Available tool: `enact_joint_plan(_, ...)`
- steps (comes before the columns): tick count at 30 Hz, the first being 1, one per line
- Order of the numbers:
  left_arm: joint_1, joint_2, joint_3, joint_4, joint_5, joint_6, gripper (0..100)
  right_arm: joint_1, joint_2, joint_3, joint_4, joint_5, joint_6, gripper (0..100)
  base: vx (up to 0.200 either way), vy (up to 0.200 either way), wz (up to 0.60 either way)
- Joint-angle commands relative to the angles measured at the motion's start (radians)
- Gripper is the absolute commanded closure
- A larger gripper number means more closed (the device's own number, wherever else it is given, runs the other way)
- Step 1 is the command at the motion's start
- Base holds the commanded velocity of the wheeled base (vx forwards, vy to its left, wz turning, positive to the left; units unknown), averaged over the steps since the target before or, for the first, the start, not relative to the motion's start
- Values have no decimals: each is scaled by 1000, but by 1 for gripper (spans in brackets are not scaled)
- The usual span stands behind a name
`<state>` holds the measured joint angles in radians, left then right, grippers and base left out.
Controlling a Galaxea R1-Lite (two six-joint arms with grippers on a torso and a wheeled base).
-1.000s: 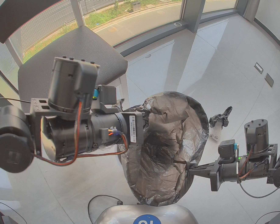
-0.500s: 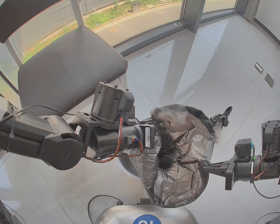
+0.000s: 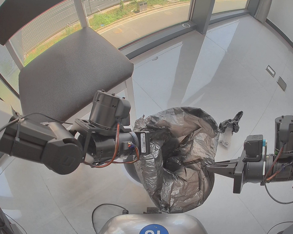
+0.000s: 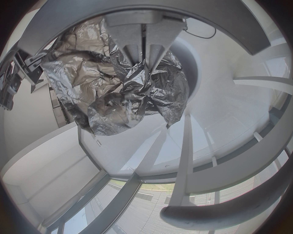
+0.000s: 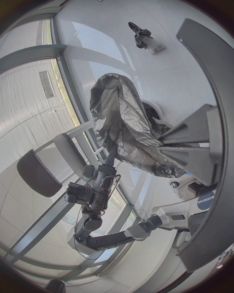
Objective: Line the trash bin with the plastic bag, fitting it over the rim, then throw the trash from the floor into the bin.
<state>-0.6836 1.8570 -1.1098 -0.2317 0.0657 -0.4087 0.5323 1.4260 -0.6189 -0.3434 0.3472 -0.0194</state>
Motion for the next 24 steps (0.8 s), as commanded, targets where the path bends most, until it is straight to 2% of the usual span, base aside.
enact_joint_plan(1, 24, -50, 68, -1, 3, 13, 100, 11, 34, -4, -3, -1, -1, 100, 0, 0, 0)
enact_joint_plan(4, 56, -59, 108, -6, 2, 41, 100, 12, 65, -12, -12, -2, -2, 100, 0, 0, 0)
enact_joint_plan(10, 93, -27, 100, -9, 2, 45, 100, 23, 90, -39, -11, -2, -2, 100, 0, 0, 0)
enact_joint_plan(16, 52, -6, 97, -57, -6, 38, 100, 24, 77, -42, -3, -2, -1, 100, 0, 0, 0)
enact_joint_plan(20, 52, 14, 71, -57, -6, 36, 100, 20, 14, -65, 7, -1, 1, 100, 0, 0, 0)
enact_joint_plan(24, 58, 31, 47, -55, -3, 36, 100, 24, -29, -125, 106, -1, 1, 100, 0, 0, 0)
